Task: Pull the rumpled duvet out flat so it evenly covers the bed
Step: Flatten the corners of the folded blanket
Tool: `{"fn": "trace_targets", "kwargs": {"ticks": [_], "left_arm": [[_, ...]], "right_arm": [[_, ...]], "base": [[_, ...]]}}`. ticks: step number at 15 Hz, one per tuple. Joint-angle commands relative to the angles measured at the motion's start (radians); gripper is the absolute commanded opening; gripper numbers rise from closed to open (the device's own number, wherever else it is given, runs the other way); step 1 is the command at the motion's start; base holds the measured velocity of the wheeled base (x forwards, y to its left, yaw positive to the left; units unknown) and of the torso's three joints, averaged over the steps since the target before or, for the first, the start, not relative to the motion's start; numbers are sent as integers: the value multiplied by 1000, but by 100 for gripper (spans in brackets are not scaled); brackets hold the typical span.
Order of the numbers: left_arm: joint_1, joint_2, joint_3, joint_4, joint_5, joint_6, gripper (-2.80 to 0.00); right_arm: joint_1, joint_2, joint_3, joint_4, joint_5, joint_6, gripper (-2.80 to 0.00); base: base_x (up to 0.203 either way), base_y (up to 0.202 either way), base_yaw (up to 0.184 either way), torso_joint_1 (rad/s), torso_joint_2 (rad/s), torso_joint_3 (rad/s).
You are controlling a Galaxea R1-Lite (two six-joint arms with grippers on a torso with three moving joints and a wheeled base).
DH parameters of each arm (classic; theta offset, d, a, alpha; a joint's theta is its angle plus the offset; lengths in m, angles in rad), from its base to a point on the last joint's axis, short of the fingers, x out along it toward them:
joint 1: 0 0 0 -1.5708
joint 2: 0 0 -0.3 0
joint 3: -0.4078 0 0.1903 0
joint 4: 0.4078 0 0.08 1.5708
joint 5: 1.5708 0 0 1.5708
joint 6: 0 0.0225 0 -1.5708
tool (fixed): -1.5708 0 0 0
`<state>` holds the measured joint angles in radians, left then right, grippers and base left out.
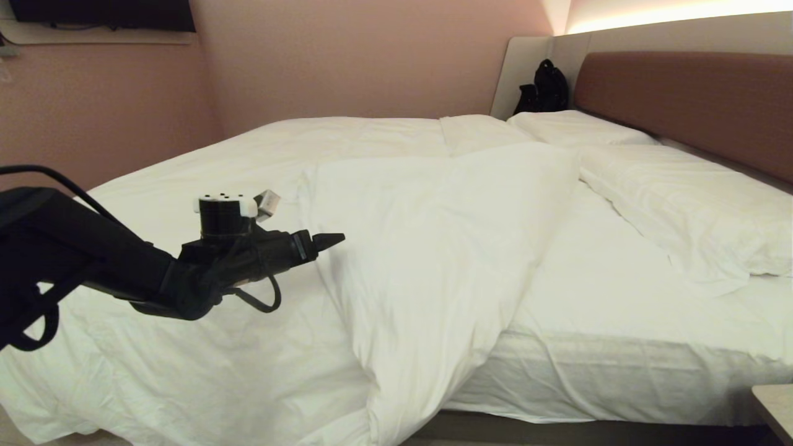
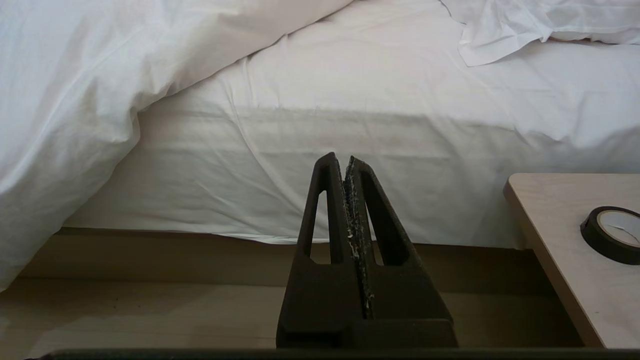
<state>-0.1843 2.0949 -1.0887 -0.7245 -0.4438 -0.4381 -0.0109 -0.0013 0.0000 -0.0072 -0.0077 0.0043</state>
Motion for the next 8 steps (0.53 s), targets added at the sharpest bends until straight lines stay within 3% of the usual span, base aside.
{"fn": "trace_targets", "kwargs": {"ticks": [1,8], "left_arm": [[2,69,-23,-5,-2,-3,0],[5,139,-52,0,4,7,0]], "right_arm": [[0,1,0,0,0,0,-280],[0,1,0,0,0,0,-280]], "base": [[0,0,0,0,0,0],[0,0,0,0,0,0]]}}
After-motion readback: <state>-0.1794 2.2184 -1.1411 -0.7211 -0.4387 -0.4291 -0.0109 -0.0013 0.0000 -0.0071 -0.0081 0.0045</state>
